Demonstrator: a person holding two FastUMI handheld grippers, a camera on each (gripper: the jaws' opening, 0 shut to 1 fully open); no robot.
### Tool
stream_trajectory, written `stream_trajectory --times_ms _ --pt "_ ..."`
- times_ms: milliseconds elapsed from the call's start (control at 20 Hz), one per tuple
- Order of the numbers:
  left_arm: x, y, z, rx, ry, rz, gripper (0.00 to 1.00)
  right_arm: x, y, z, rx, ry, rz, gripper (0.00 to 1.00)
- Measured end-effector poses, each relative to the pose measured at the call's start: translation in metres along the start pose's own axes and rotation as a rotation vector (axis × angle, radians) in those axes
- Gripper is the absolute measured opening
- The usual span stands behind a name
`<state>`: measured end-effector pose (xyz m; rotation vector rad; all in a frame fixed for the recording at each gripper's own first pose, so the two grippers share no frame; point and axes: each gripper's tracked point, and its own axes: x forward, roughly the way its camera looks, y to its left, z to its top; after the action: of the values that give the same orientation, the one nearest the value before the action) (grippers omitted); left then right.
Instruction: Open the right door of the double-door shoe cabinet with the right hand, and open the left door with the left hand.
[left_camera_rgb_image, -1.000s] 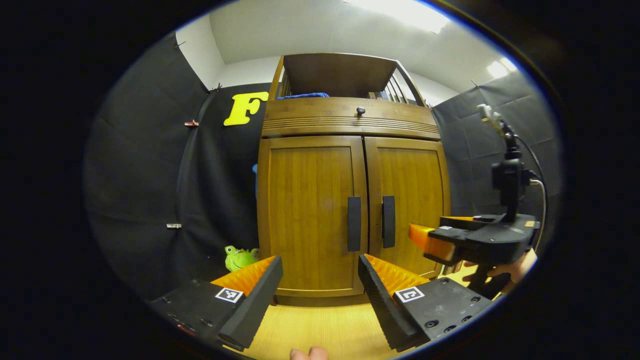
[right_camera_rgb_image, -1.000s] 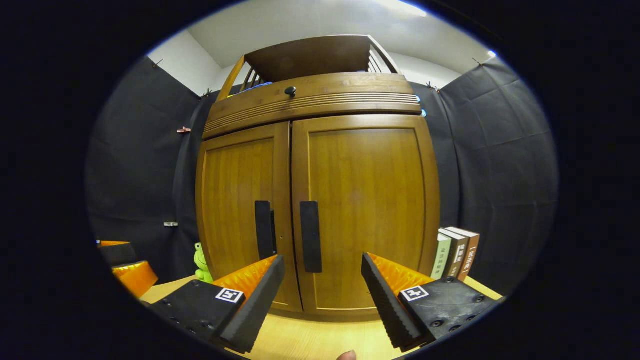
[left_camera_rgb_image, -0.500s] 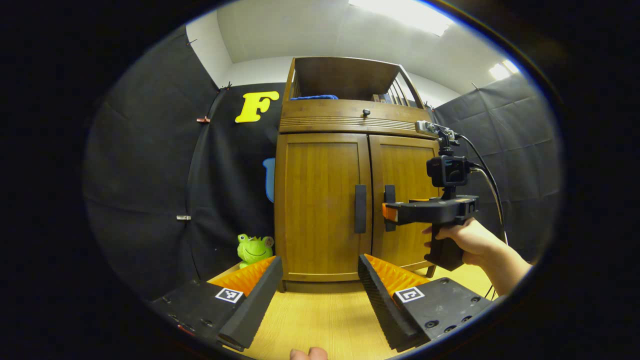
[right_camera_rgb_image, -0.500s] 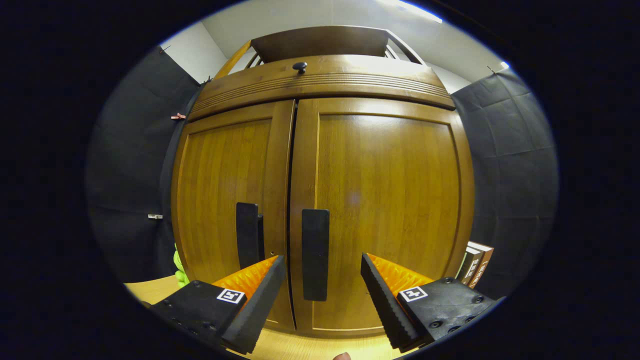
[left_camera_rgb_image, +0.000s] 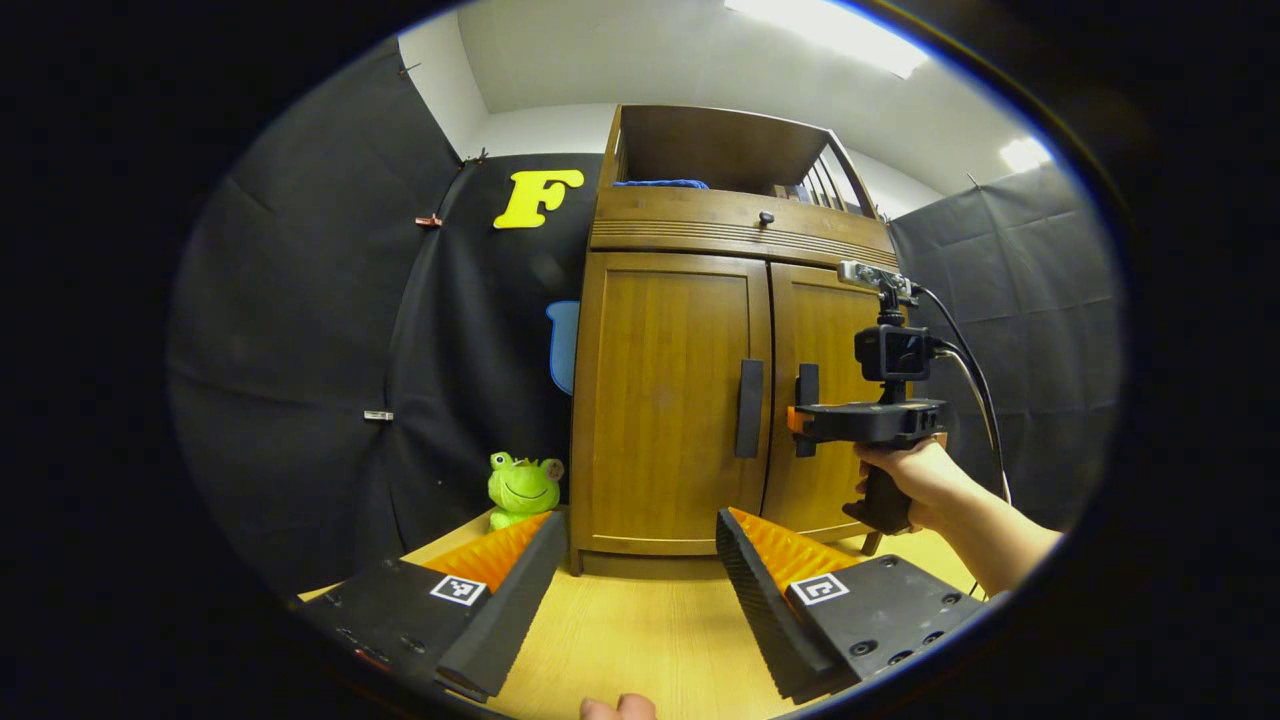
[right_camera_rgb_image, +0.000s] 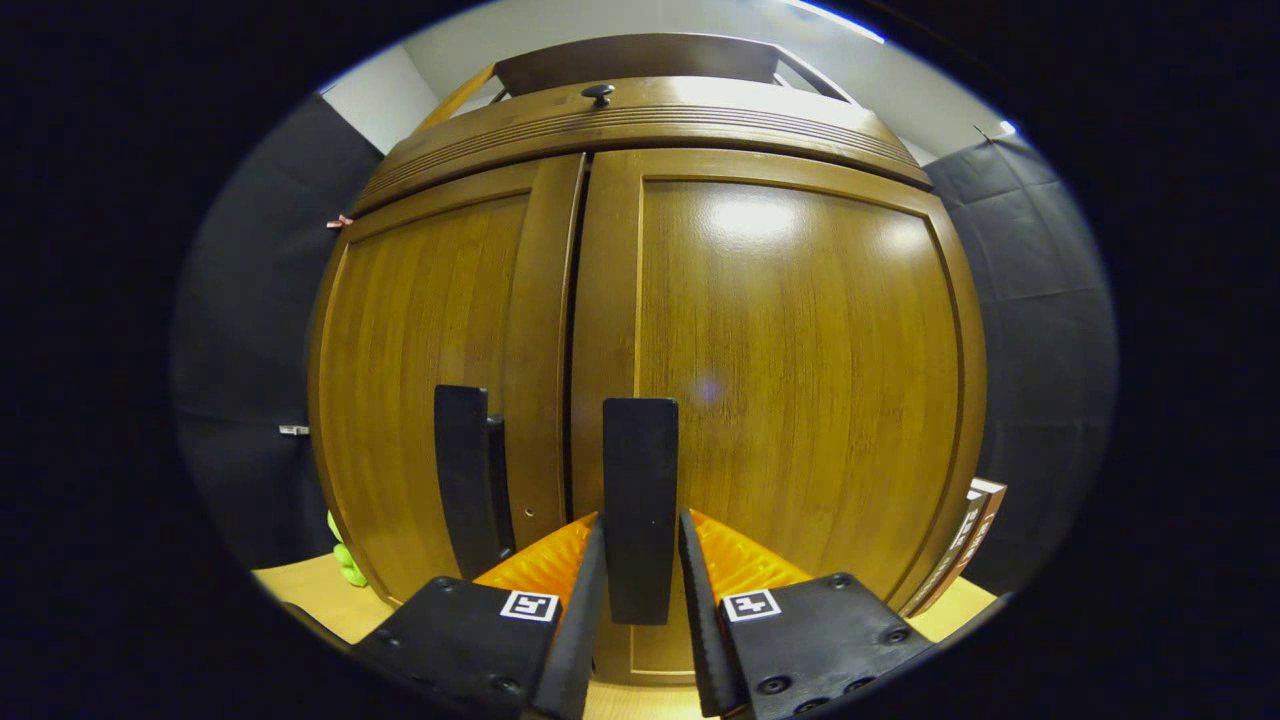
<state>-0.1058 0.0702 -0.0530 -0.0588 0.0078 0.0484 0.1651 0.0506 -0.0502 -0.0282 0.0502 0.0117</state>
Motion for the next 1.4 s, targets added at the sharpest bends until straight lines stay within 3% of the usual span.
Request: stream_trajectory --times_ms 50,100,150,200,250,300,350,500,550,600,800,850,1000,1100,1400 --pt "0.0 0.0 -0.001 0.001 0.0 0.0 0.94 -0.004 0.002 0.003 0.006 0.004 0.014 0.44" --pt "0.0 0.0 -0.001 0.001 0.0 0.0 0.95 0.003 0.001 0.0 0.0 0.002 0.009 0.35" --pt "0.0 0.001 -0.001 -0.001 -0.001 0.0 0.94 0.001 0.001 0.001 -0.006 0.005 0.009 0.35" --pt "0.0 0.0 0.0 -0.003 -0.003 -0.002 0.94 -0.001 0.001 0.002 -0.017 0.008 0.01 0.25" --pt "0.0 0.0 0.0 -0.003 -0.005 -0.005 0.95 -0.004 0.0 0.002 -0.023 0.01 0.016 0.3" --pt "-0.001 0.0 0.001 -0.003 -0.006 -0.005 0.94 -0.006 0.001 0.002 -0.015 0.017 0.022 0.19" --pt "-0.002 0.0 0.001 -0.005 -0.008 -0.006 0.94 -0.01 0.002 0.001 -0.004 0.024 0.03 0.24" --pt "-0.002 -0.001 0.003 -0.007 -0.014 -0.007 0.94 -0.027 0.001 0.003 0.0 0.045 0.064 0.24" --pt "-0.002 -0.001 0.002 -0.003 -0.013 -0.006 0.95 -0.034 0.001 0.004 0.006 0.05 0.08 0.19" --pt "-0.001 -0.002 0.001 0.002 -0.011 -0.007 0.94 -0.041 -0.001 0.005 0.021 0.053 0.096 0.24" --pt "0.001 -0.005 0.0 0.008 -0.011 0.0 0.94 -0.079 -0.008 0.012 0.036 0.04 0.146 0.24" --pt "0.001 -0.005 -0.001 0.006 -0.011 0.002 0.95 -0.088 -0.012 0.013 0.036 0.032 0.155 0.19" --pt "0.001 -0.014 -0.003 0.004 -0.005 -0.005 0.94 -0.112 -0.024 0.017 0.047 0.015 0.176 0.24" --pt "0.004 -0.022 -0.005 0.012 0.0 -0.012 0.94 -0.126 -0.032 0.02 0.051 0.009 0.184 0.19" --pt "0.015 -0.057 0.0 0.023 0.005 -0.045 0.95 -0.177 -0.072 0.028 0.073 -0.009 0.193 0.24"
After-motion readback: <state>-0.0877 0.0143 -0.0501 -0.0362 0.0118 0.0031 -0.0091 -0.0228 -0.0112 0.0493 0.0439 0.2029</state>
